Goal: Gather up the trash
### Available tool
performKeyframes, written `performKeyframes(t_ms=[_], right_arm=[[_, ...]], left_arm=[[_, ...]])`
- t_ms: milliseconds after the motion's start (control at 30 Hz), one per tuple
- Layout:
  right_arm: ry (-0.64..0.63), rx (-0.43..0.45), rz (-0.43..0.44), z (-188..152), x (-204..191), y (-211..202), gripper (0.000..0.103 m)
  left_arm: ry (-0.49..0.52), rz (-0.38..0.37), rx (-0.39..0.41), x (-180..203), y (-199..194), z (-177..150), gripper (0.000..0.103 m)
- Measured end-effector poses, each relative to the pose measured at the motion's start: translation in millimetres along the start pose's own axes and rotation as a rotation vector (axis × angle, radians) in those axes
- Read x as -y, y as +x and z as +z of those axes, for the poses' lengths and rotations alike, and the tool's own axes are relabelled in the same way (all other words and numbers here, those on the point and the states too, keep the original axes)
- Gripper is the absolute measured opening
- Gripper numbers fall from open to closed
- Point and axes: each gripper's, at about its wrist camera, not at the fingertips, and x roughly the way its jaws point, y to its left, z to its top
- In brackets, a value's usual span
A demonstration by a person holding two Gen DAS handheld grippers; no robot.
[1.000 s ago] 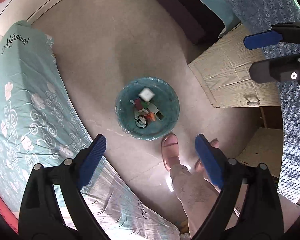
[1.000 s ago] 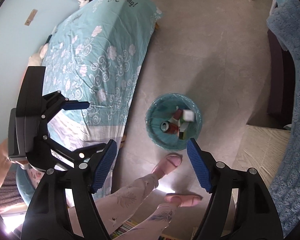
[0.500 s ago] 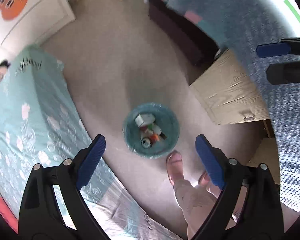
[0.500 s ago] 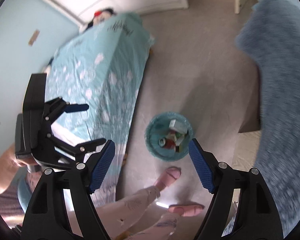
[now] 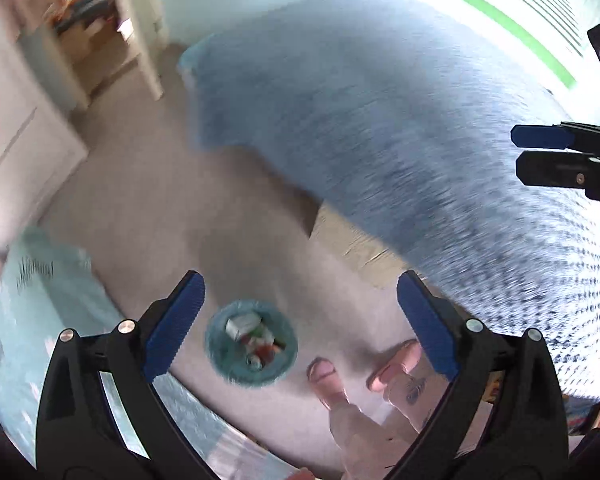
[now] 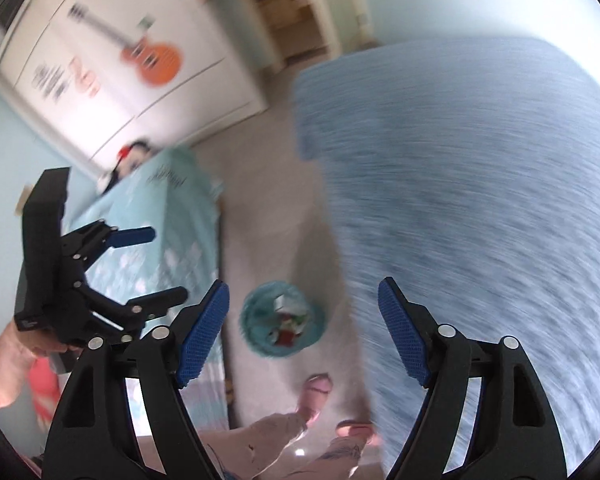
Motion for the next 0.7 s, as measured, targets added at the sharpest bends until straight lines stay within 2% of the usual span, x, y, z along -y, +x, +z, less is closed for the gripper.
performKeyframes(t_ms=[67,433,633,700], right_arm=[[0.051,0.023,-0.062,-14.7,27.9,-26.1,0.08],[0.328,0.133,-0.26,-109.1,153.8,-139.8,0.08],[0.439,0.17,-0.372,-168.1,192.0,-188.5,0.08],[0.456,0.178,-0.438,-188.9,204.5,-206.5,0.08]], left_arm=[[0.057,-0.025,0.018,28.0,-1.8,14.3,0.095],[0.293,-0.166,0.064,181.4,3.4,70.1,0.095],[0.406,-0.229,0.096,265.0,4.1,84.5,0.095],[0.433,-0.248,0.102,293.4,5.1,88.7,0.095]])
